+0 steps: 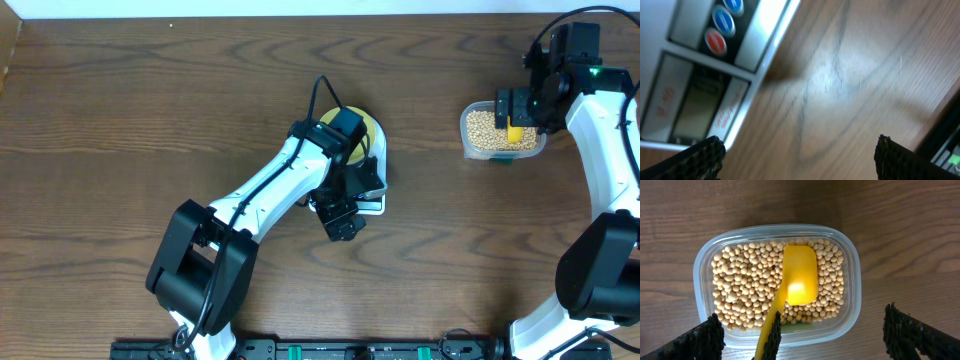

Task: Scoop item into bowl and weigh 50g on scale

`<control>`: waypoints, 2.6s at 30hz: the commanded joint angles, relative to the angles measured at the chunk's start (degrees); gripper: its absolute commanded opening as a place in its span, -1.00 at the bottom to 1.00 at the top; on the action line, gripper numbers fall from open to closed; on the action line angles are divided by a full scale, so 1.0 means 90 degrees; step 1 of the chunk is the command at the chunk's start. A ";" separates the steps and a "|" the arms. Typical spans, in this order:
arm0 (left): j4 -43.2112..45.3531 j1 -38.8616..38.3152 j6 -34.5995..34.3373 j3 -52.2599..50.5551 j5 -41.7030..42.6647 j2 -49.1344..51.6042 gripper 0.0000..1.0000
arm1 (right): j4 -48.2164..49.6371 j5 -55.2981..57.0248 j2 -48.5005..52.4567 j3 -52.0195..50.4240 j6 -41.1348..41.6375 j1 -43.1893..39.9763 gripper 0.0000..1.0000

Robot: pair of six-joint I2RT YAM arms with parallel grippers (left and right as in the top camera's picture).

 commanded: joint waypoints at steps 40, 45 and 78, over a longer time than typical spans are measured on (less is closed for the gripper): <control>0.0908 0.0010 -0.6127 -0.1256 -0.2975 -0.0039 -0.85 | 0.0005 0.0053 0.0019 -0.0022 0.0034 -0.0083 0.98; 0.0743 0.0010 -0.6037 -0.1355 -0.2975 -0.0041 -0.85 | 0.0005 0.0053 0.0019 -0.0022 0.0034 -0.0083 0.98; 0.0753 0.2013 -0.5314 -0.1761 -0.2987 -0.0359 -0.85 | 0.0005 0.0053 0.0019 -0.0022 0.0034 -0.0083 0.99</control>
